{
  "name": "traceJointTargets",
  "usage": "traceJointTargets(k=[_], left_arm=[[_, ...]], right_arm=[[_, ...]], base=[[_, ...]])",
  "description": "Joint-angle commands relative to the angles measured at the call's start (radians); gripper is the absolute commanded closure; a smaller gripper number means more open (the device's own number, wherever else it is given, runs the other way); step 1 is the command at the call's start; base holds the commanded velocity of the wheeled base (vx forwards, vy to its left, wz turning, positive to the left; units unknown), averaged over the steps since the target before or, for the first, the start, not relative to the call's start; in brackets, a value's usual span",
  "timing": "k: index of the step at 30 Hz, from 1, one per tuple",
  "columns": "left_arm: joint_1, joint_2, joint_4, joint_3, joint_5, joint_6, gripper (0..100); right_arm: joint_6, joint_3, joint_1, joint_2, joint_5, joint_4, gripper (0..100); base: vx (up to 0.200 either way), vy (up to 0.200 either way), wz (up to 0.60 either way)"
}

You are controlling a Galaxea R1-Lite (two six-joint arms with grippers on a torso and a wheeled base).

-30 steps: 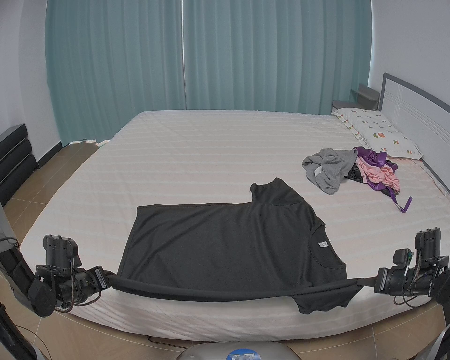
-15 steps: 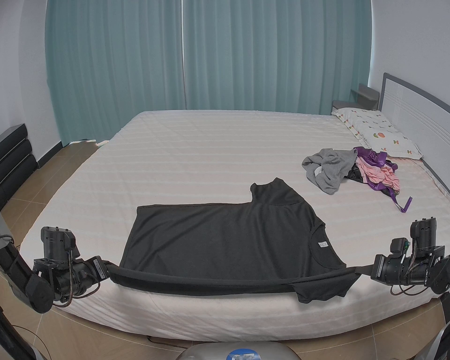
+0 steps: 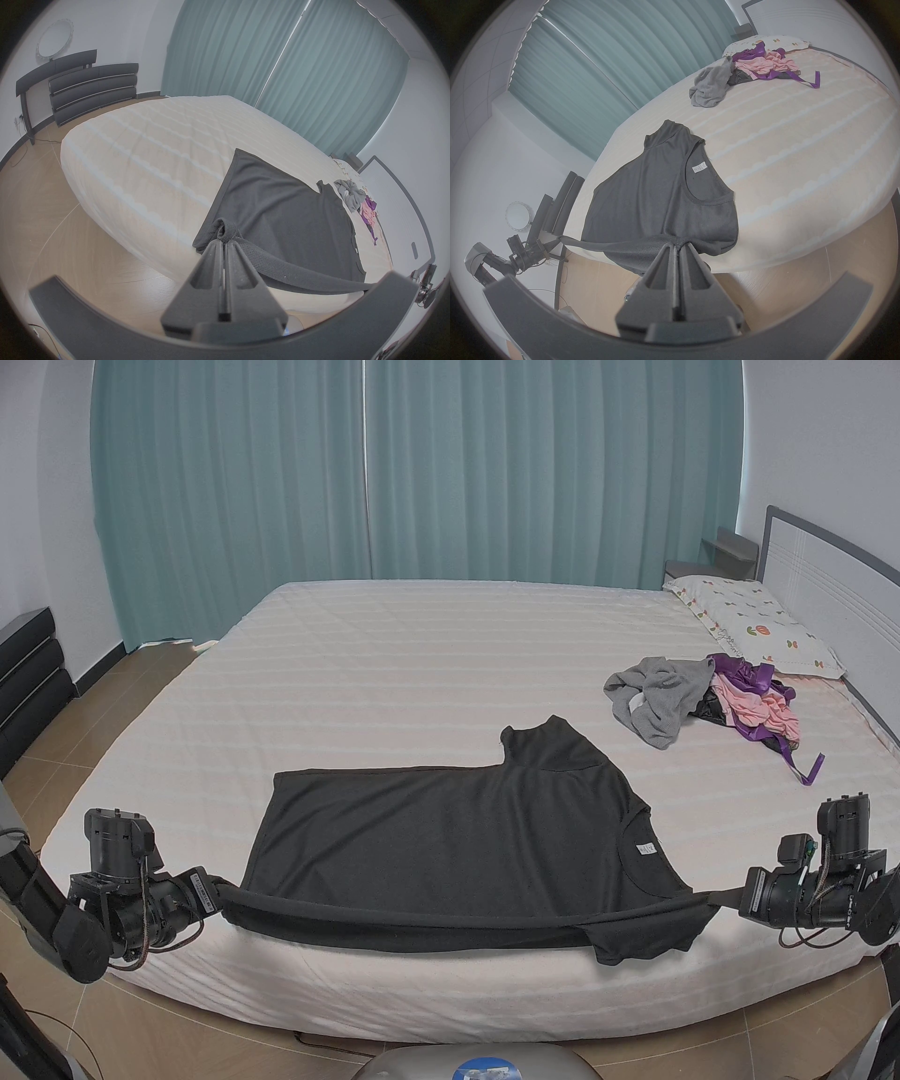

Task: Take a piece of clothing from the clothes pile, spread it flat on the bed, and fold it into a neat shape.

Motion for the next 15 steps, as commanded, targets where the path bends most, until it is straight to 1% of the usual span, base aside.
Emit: traceJointTargets(k=[1,2,9,14,15], left_arm=[[0.002,0.038,0.001,-0.022,0.000,-0.003,100],[0.002,0.072,0.001,-0.045,-0.002,-0.003,100],[0.006,0.145,0.002,-0.122,-0.004,-0.006,100],[0.010,0.190,0.002,-0.160,-0.004,-0.008,100],[0.016,0.213,0.002,-0.179,-0.004,-0.008,100]], right_arm=[[-0.001,-0.018,0.003,0.026,0.001,0.002,100],[0.001,-0.050,0.002,0.066,0.001,0.005,100],[0.006,-0.142,-0.002,0.190,-0.002,0.005,100],[0.007,-0.210,0.003,0.253,-0.018,0.006,100],[0.007,-0.248,0.005,0.282,-0.029,0.009,100]], base=[[0.000,0.000,0.00],[0.000,0.000,0.00],[0.000,0.000,0.00],[0.000,0.000,0.00],[0.000,0.000,0.00]])
